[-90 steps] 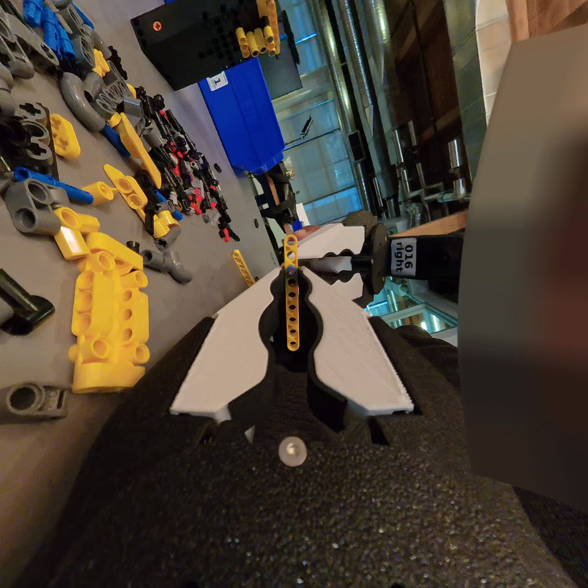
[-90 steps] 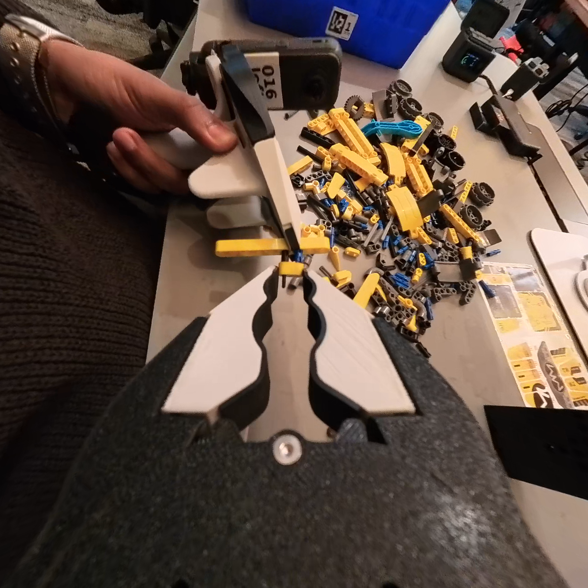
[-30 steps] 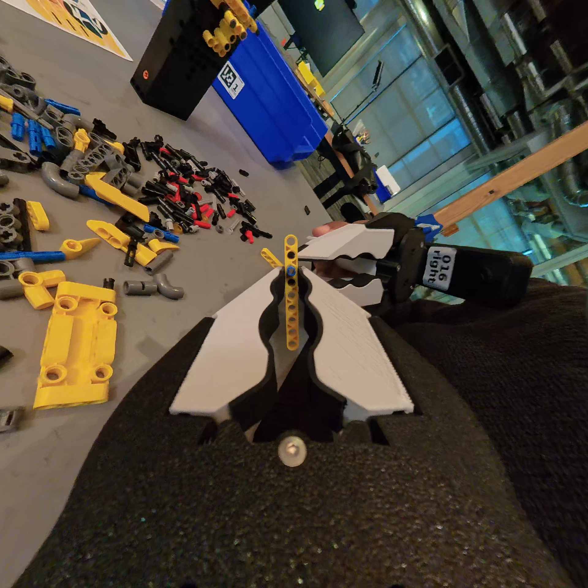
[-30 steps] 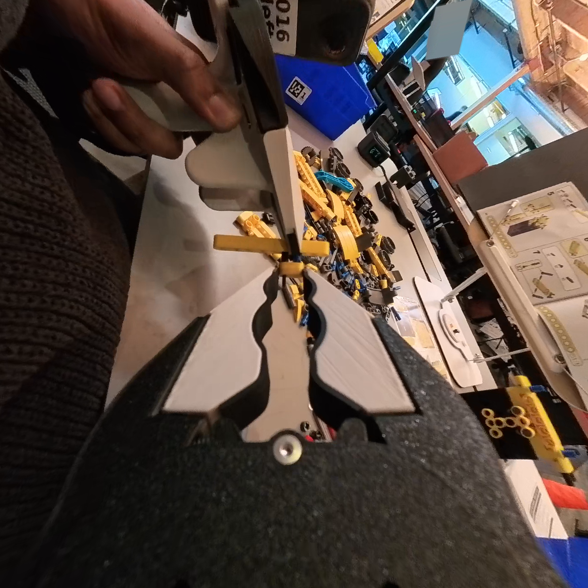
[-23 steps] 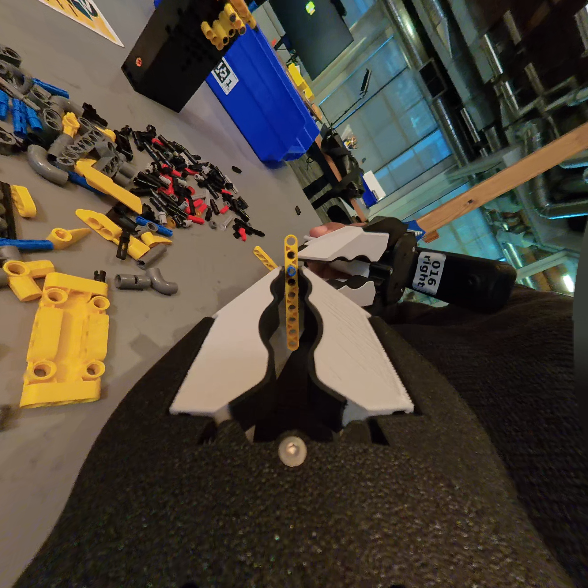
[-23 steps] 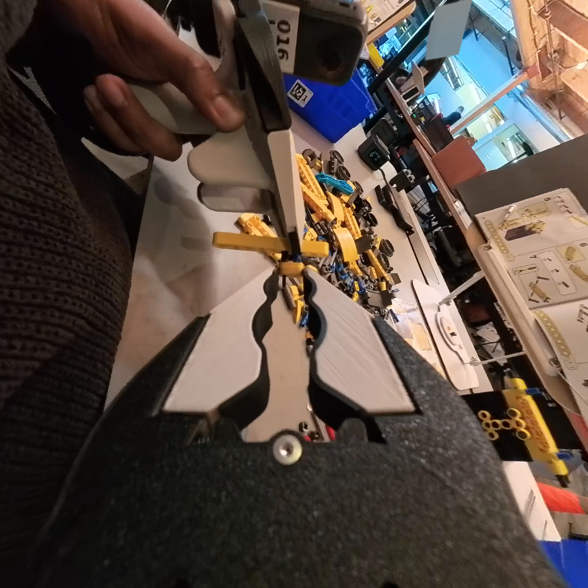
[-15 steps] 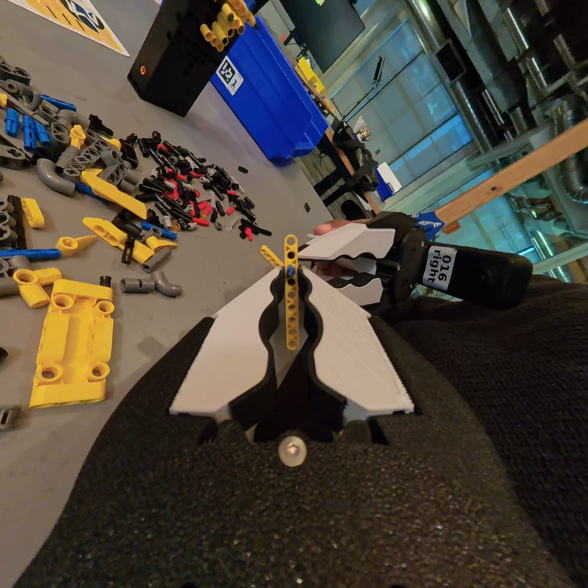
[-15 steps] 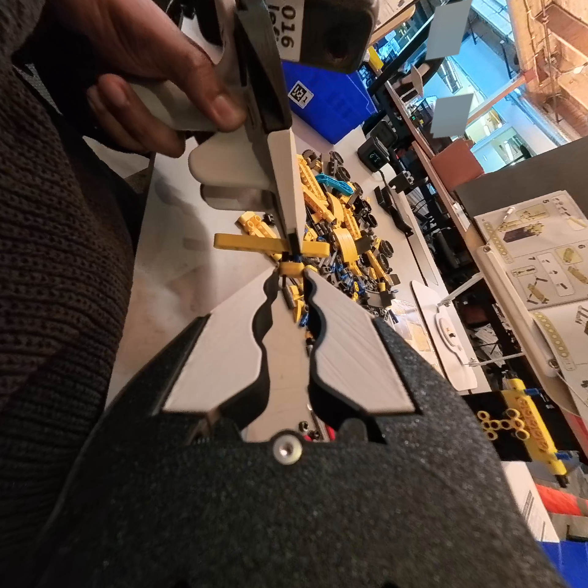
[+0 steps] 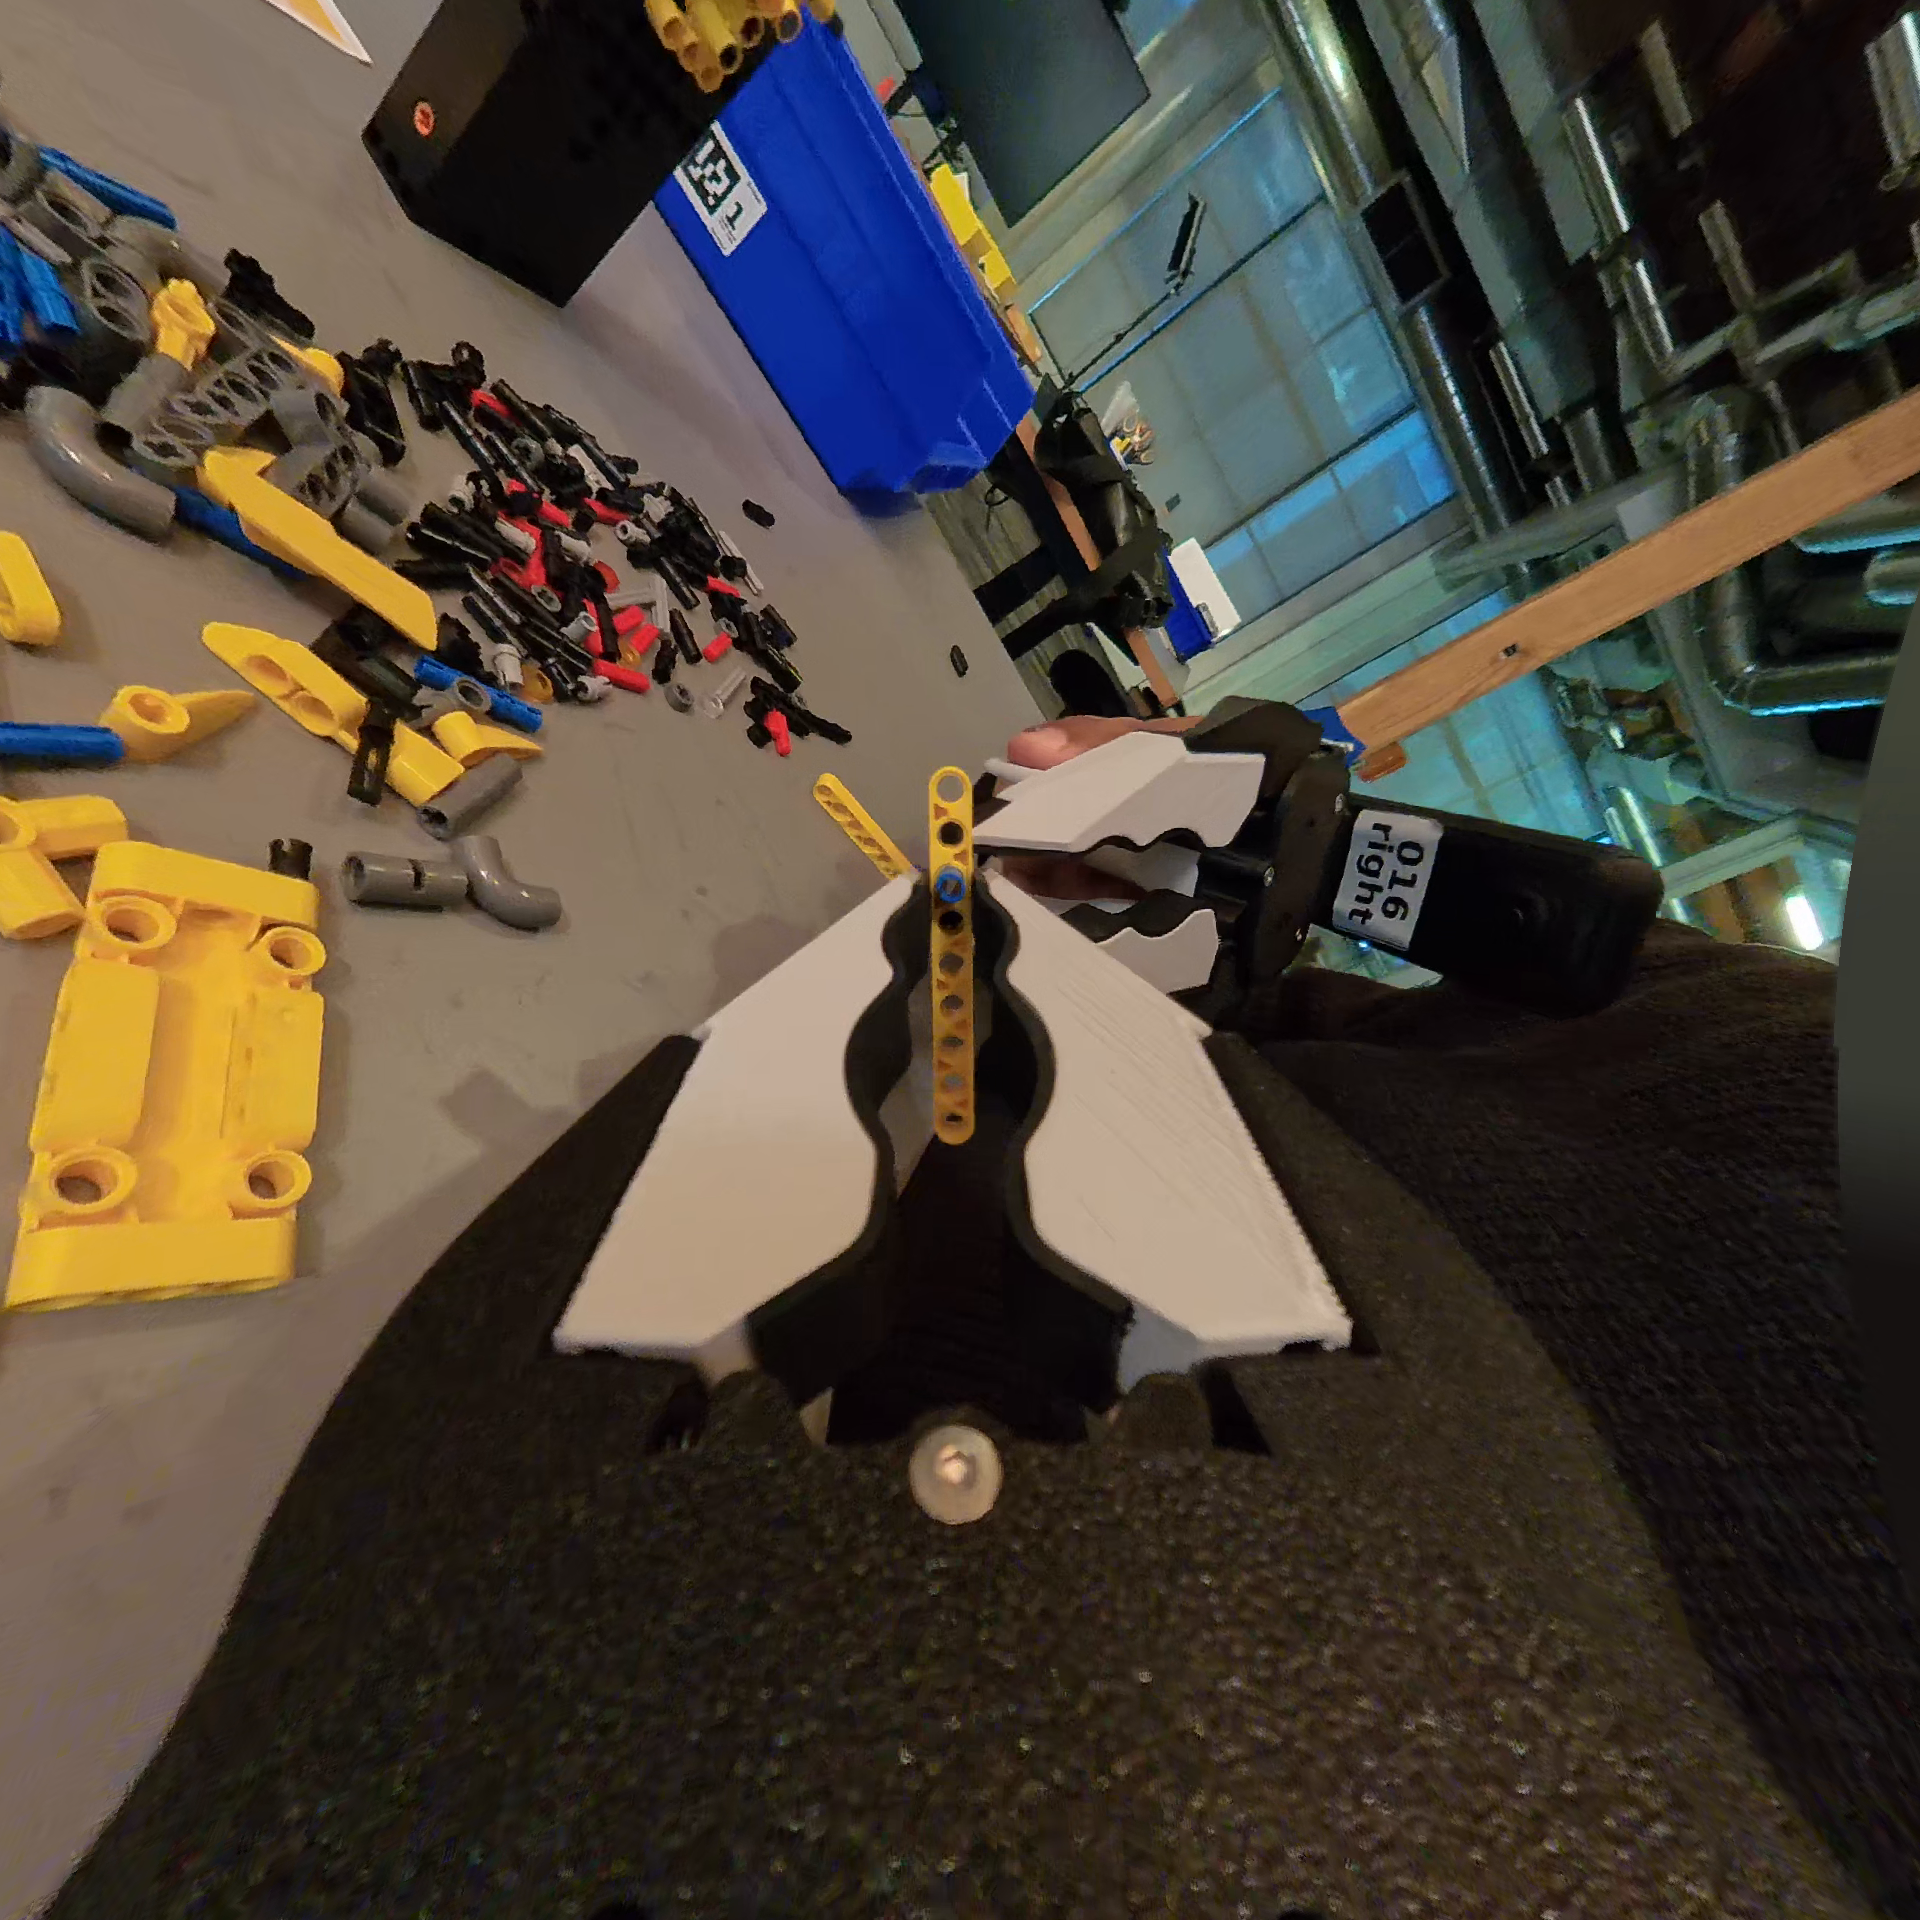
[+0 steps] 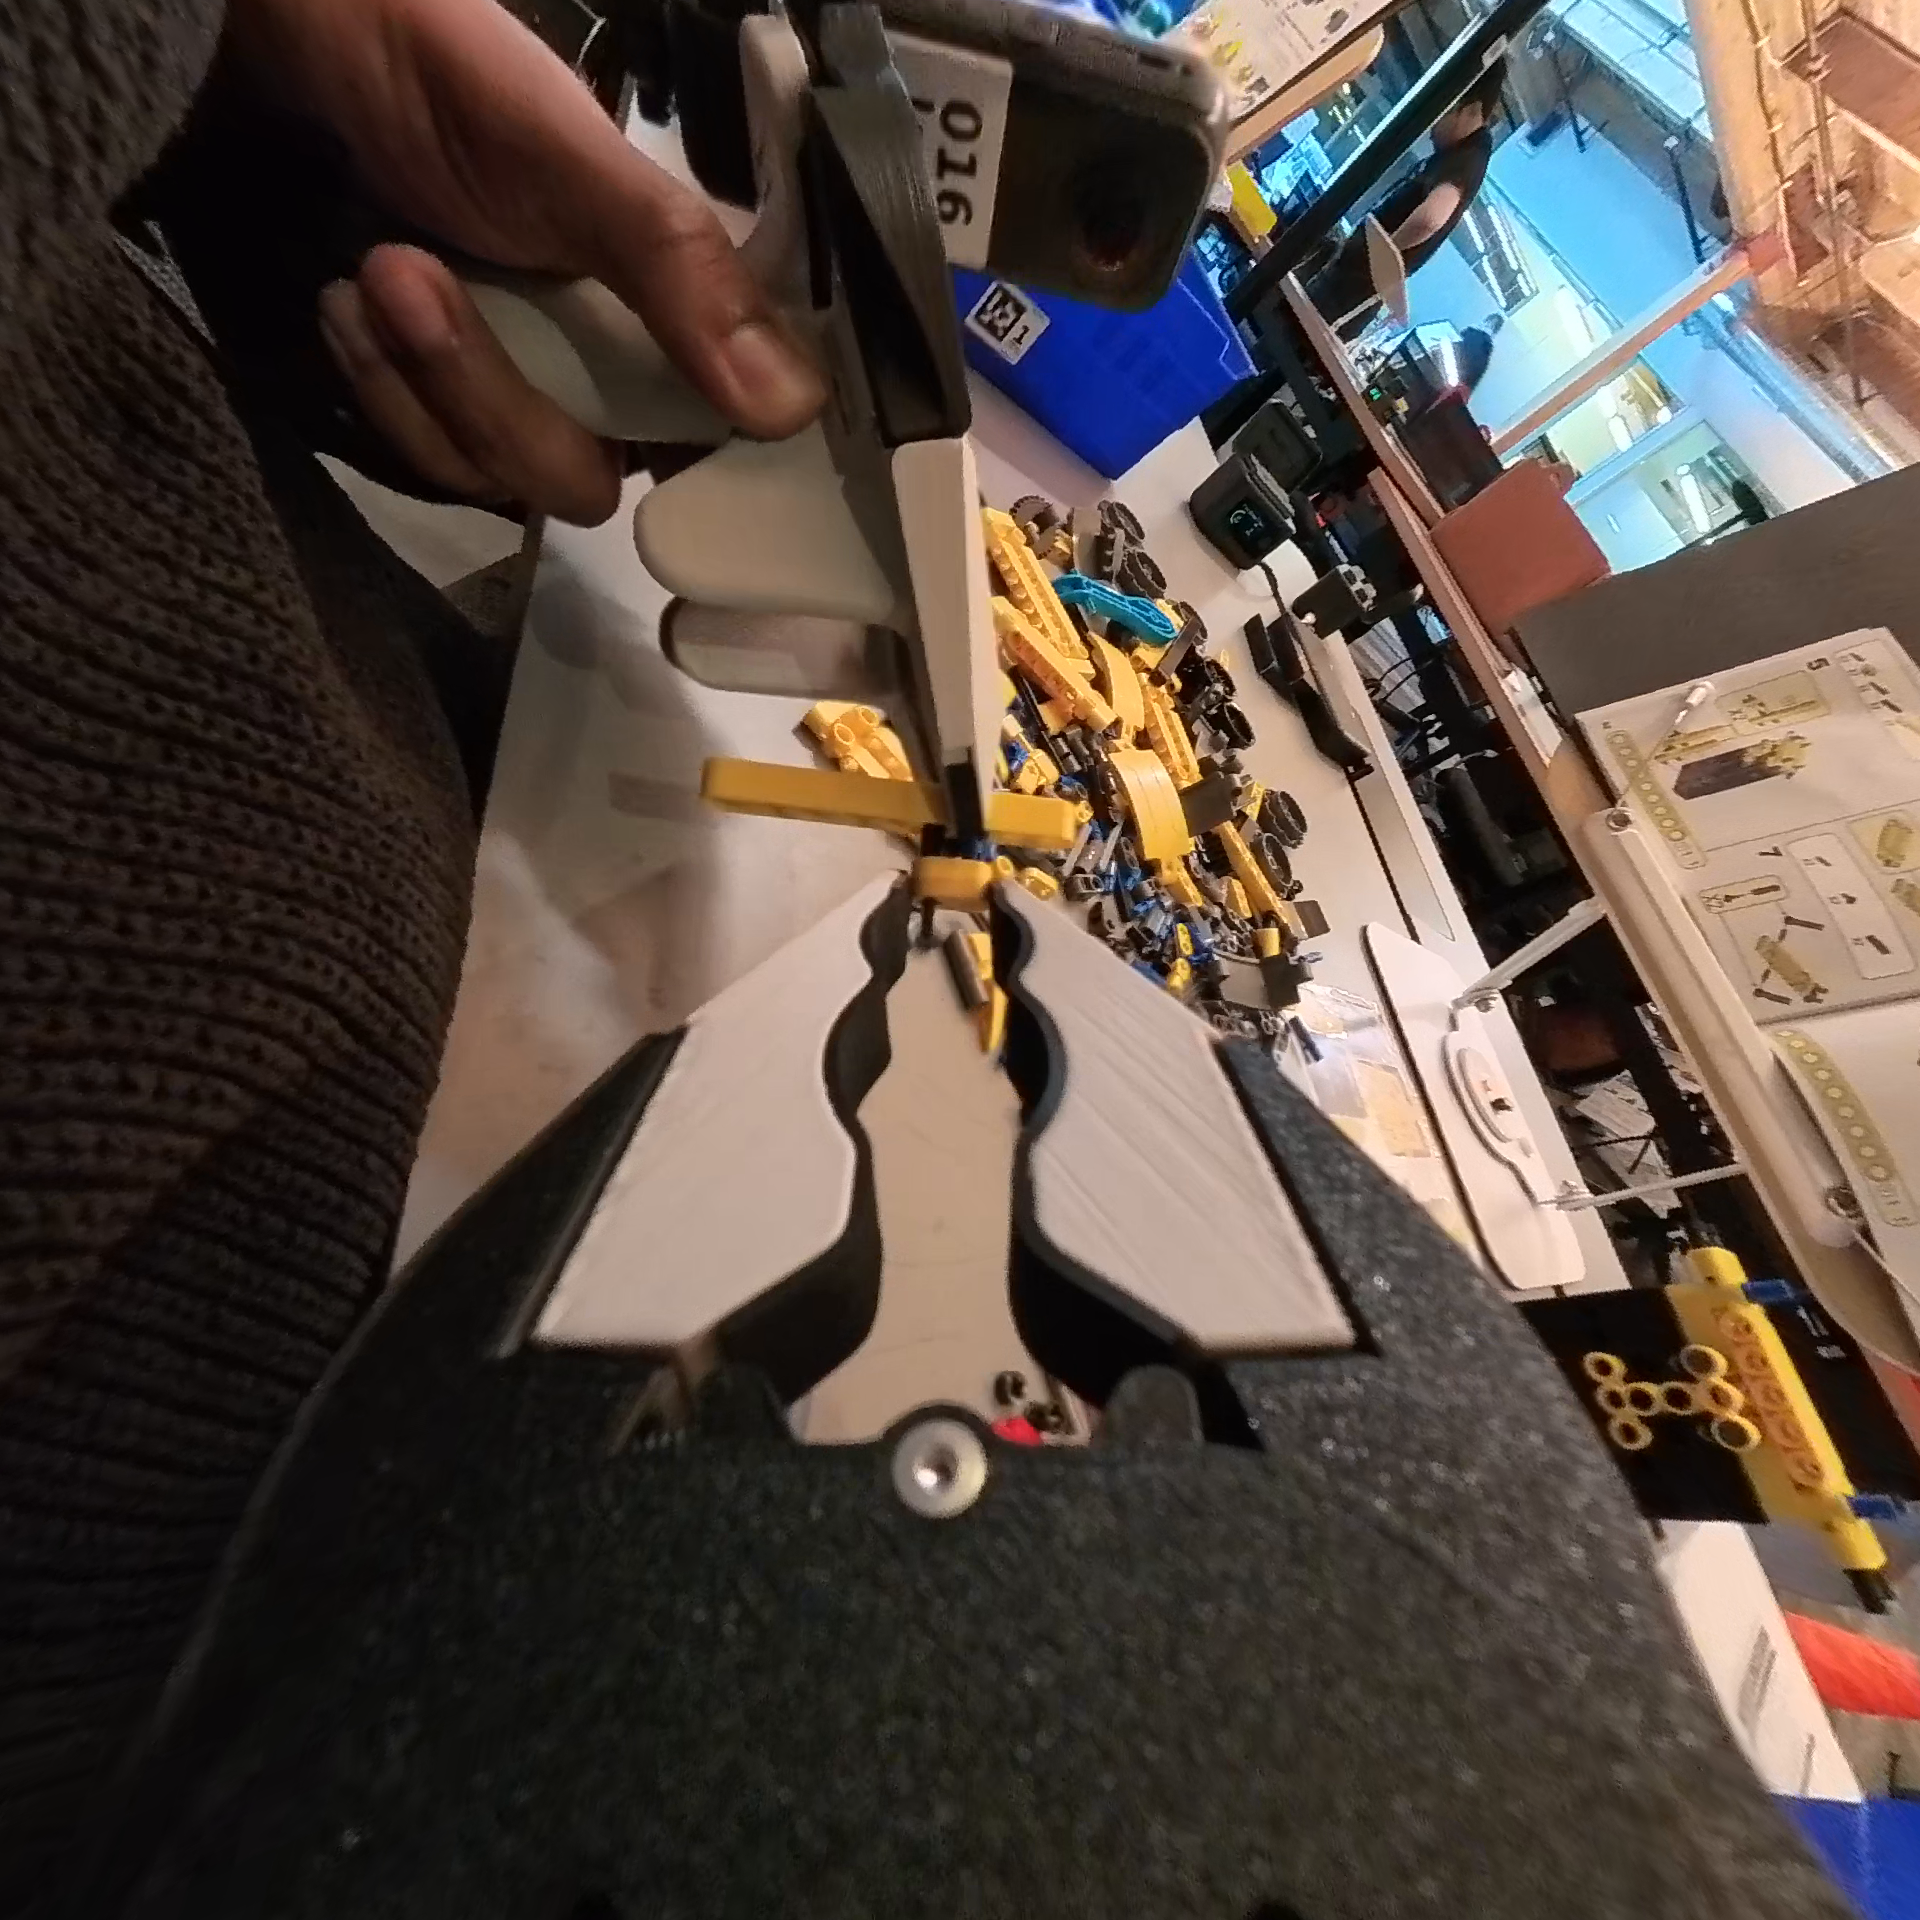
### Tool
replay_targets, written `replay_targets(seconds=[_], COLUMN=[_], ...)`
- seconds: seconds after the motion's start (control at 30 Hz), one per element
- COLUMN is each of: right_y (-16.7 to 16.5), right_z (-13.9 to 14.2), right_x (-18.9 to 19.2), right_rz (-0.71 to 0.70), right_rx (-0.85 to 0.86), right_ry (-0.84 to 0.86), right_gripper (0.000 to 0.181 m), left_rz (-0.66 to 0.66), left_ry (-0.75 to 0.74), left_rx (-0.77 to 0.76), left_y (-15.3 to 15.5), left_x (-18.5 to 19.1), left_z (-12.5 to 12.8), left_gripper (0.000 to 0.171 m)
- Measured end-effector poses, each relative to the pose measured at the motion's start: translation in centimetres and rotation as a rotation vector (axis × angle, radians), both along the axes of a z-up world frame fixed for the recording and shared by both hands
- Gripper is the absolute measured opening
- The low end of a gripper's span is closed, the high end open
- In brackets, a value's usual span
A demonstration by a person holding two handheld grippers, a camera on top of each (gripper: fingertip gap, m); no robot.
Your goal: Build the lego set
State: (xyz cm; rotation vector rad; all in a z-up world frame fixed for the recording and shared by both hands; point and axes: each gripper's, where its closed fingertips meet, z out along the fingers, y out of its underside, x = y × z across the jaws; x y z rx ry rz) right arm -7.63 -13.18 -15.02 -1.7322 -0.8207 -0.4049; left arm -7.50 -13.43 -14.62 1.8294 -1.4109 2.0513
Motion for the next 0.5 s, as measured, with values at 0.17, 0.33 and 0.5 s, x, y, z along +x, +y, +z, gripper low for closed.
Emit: replay_targets(seconds=[0.17,0.33,0.5], right_y=[-0.8,-2.4,-3.4], right_z=[-0.3,-0.9,-0.3], right_x=[-1.1,-3.4,-4.7], right_rz=[0.033,0.084,0.114], right_rx=[-0.037,-0.102,-0.090], right_ry=[0.098,0.268,0.438], right_gripper=[0.015,0.015,0.015], left_rz=[-0.048,-0.112,-0.204], left_ry=[0.038,0.091,0.104], left_rx=[-0.099,-0.289,-0.372], left_y=[-0.8,-2.4,-3.6], left_x=[-1.1,-3.3,-4.3], left_z=[-0.4,-1.2,-1.1], left_gripper=[0.006,0.006,0.006])
